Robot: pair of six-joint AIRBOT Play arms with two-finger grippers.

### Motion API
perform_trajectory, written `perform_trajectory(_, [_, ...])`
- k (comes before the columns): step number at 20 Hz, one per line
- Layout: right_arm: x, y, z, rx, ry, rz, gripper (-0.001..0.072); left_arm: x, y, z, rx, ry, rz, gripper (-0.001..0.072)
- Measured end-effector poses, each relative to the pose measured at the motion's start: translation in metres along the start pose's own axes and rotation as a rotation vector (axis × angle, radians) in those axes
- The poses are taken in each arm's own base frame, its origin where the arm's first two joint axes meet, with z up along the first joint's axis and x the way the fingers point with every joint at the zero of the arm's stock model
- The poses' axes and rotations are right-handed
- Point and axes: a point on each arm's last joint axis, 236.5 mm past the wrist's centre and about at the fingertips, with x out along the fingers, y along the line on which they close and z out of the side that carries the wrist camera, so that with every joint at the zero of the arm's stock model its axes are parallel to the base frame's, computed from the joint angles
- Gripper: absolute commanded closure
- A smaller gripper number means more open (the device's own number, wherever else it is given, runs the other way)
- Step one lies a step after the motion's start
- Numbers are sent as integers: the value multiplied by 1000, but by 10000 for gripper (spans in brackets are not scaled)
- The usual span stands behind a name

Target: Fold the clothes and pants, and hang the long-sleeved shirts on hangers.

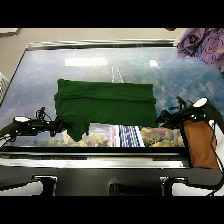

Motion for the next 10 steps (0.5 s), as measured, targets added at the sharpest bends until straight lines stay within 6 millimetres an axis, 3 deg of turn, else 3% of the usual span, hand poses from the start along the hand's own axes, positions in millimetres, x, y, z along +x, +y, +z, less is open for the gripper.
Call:
perform_trajectory(4, [15, 5, -7, 34, -4, 63, 243, 0, -2, -3, 0, 12, -6, 689])
perform_trajectory(5, [18, 7, -7, 38, -6, 76, 333, 0, -2, -4, 0, 16, -7, 689])
perform_trajectory(7, [23, 9, -2, 40, -30, 99, 670, 0, -2, -4, 0, 16, -8, 689])
perform_trajectory(10, [23, 14, 6, 36, -72, 126, 685, -5, -7, -2, 12, 5, -15, 691])
